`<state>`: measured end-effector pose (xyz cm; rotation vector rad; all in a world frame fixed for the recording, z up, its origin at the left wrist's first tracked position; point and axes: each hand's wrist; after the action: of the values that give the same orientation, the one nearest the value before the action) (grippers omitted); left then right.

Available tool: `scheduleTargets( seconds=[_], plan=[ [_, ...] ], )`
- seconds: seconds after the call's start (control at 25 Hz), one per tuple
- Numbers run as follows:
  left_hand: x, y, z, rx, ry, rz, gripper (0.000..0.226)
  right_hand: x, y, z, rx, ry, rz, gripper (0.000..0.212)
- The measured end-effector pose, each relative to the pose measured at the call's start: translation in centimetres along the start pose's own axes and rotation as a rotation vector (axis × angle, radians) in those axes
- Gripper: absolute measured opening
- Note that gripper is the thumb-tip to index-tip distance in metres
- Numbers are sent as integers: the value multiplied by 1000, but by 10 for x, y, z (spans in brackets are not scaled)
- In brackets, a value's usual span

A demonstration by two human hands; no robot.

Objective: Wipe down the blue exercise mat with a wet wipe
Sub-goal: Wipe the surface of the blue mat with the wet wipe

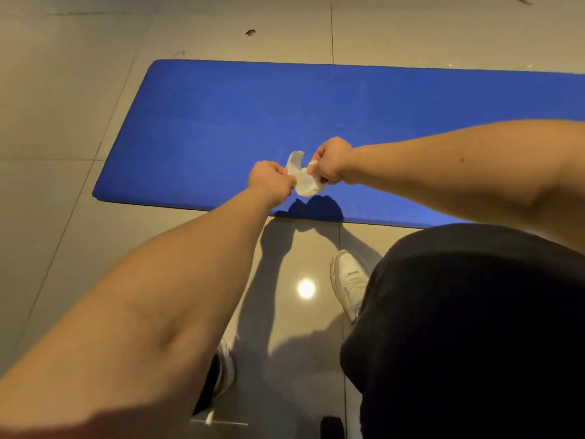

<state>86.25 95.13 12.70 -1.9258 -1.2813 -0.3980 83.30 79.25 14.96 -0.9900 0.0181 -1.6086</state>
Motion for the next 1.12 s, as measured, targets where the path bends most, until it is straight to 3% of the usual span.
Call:
scheduleTargets(
  seconds=[0.2, 0.28, 0.44, 0.56, 0.8, 0.92, 1.04, 1.12],
  plan=[
    [2, 17, 10, -36, -8, 62, 27, -16, 4, 23, -116, 209, 63, 10],
    [5, 19, 7, -65, -12, 75, 31, -26, 5, 28, -156, 399, 109, 6],
    [10, 20, 7, -82, 15, 88, 30, -33, 1, 31, -175, 510, 124, 21],
    [15, 20, 9, -118, 86, 125, 14, -35, -7, 32, -147, 501, 71, 10],
    [20, 45, 25, -132, 244, 187, 24, -38, -1, 15, -189, 396, -141, 8],
    [11, 74, 39, -84, 394, 175, 23, -40, 21, -13, -241, 472, -188, 16],
    [-4, 109, 53, -30, 472, 172, 14, -49, 63, -52, -281, 377, -199, 22],
    [-13, 128, 61, -16, 527, 160, 10, -59, 91, -77, -323, 342, -298, 29]
  ],
)
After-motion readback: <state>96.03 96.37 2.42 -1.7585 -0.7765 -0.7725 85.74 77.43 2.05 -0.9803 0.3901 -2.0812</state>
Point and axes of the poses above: each hand's wrist, its own y-axis towards the middle knuckle, its own x-axis out of the back of the hand, z = x × y, and after that the axes turned 6 degrees about y, right-handed
